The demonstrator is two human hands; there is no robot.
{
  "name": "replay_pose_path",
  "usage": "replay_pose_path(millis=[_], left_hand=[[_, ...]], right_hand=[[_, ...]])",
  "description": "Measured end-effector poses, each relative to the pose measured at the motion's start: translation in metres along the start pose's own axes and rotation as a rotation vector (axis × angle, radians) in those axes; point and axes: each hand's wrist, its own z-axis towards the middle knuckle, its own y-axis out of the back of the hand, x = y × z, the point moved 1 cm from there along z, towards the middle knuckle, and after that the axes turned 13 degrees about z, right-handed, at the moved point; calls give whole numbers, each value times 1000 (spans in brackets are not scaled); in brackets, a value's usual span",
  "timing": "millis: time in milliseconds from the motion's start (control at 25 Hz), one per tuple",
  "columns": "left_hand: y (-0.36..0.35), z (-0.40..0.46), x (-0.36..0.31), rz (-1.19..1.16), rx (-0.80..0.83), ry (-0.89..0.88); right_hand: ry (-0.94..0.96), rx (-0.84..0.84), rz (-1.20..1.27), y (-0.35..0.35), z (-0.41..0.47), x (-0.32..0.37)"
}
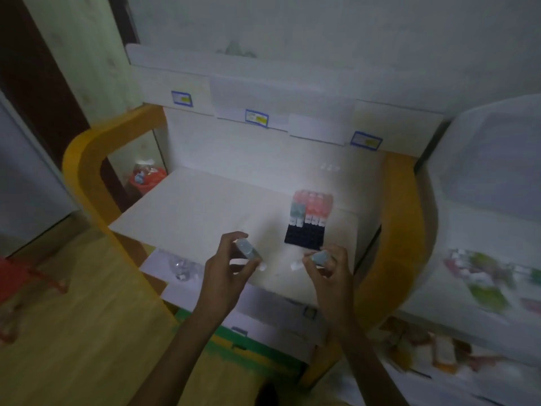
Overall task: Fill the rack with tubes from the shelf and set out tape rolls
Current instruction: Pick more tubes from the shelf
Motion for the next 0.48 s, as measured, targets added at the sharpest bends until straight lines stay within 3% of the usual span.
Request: replay_pose_path(millis=[320, 480], left_hand=[[-56, 114, 21, 116, 156, -184], [-90, 152, 27, 88, 175, -291]], right_hand=[[103, -262, -122, -1, 73, -31], [-48, -245, -79, 6, 85, -36]])
